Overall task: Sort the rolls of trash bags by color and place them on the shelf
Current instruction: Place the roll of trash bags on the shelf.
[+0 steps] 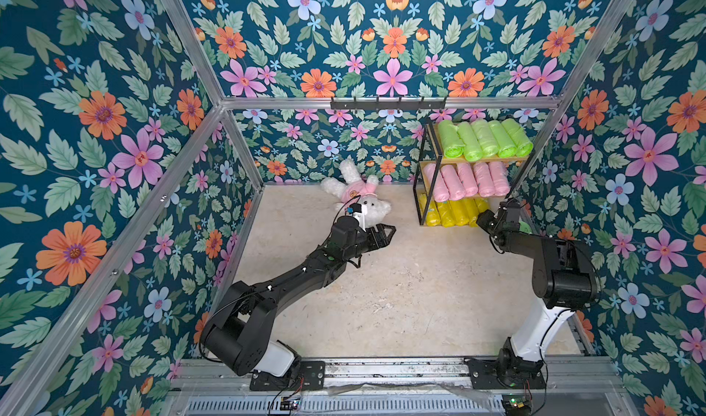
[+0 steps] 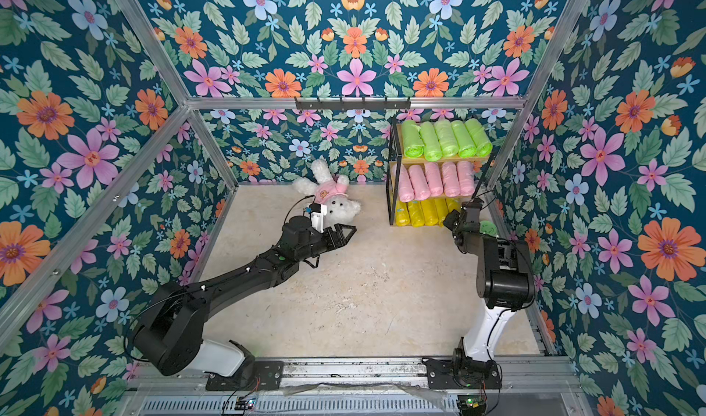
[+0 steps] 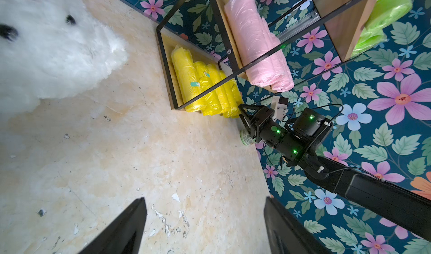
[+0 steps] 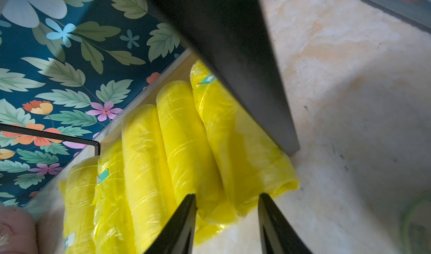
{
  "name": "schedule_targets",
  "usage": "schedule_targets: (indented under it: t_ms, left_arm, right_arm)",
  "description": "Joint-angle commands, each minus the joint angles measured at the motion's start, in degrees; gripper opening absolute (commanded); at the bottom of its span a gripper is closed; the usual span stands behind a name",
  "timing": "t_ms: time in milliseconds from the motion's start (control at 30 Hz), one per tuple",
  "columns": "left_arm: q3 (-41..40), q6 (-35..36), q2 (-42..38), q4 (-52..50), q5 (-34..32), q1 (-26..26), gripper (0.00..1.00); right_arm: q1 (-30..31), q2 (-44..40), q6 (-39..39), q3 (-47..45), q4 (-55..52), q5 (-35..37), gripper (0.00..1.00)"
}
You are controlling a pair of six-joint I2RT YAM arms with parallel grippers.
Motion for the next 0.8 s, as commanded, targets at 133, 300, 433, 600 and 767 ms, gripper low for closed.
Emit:
schedule_targets:
  t_ms: [133,300,433,600,767]
  left_arm:
    - [0.3,1.7,-0.4,-0.1,-0.3,0.4,0.84]
    - [-0.2,2.1,-1.2,-0.6,-0.6,1.3,0.85]
    - [-1.0,2.5,-2.5,-1.1,-1.3,2.9,0.85]
    - [-2.6,5.9,-5.9,-4.3,-5.2,6.7,0.85]
    - [-6.9,10.5,-12.4,-6.7,-14.0,11.6,0.86]
  right_arm:
    - [-0.1,-2.8,-0.3,-1.7,2.6,-1.6,0.52]
    - [-0.1,-7.2,-0.9,-4.8,1.9,-1.4,0.54]
    - [-0.1,-13.0,-1.3,-8.2,1.6,-2.7,0.54]
    - [1.9,-25.0,-2.8,-14.8,0.5,-2.5,0.56]
    - [7.4,-36.4,-8.2,-16.4,-6.3,3.3,0.6]
